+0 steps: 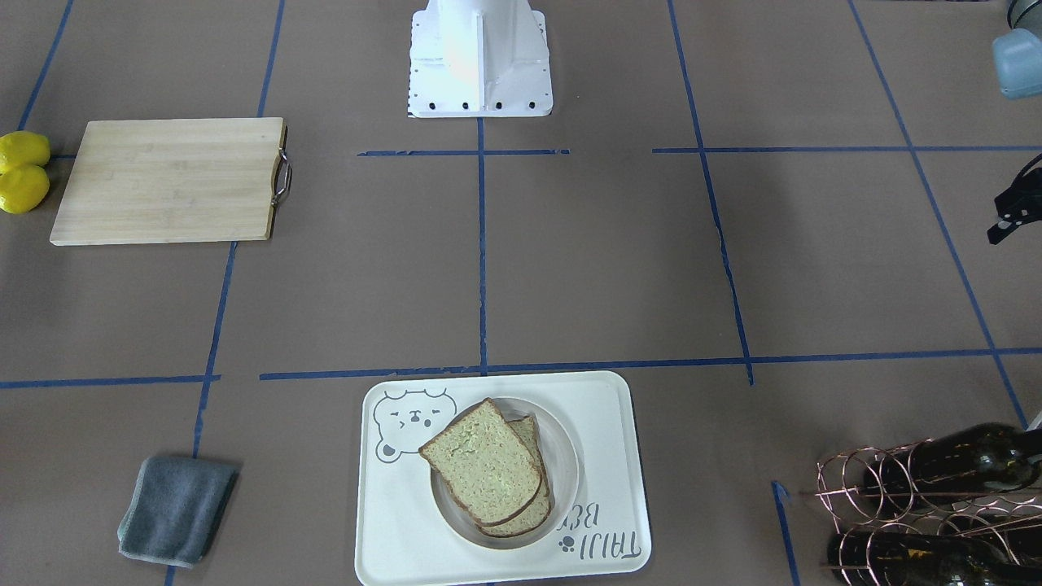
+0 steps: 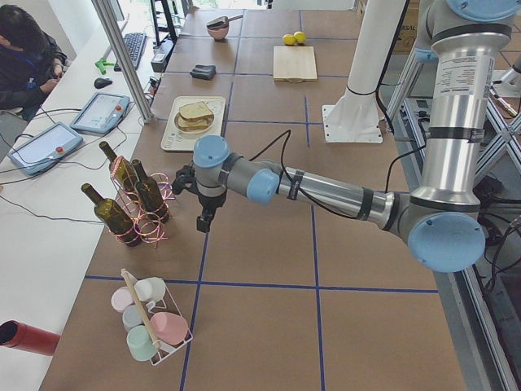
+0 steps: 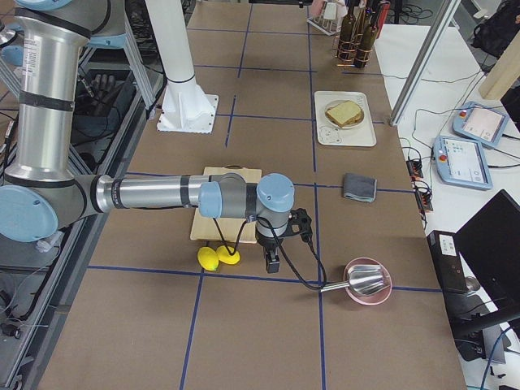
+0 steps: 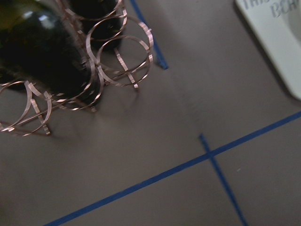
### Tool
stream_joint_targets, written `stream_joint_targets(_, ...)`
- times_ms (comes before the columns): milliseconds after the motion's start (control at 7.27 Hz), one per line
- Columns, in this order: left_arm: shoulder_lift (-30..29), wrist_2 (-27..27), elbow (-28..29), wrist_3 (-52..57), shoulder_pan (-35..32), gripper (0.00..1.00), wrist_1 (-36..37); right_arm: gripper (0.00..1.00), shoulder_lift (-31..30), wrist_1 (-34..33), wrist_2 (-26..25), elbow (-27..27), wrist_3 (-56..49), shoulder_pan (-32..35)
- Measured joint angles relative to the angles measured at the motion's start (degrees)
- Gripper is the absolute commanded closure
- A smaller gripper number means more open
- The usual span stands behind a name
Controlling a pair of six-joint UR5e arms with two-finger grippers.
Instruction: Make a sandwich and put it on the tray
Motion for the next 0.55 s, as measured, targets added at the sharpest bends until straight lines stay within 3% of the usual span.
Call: stream_joint_targets(550,9.6,-0.5,-0.2,10.0,-5.3,0.0,2.5,0.0,-0.1,0.0,0.0,0.0,0.2,0.0)
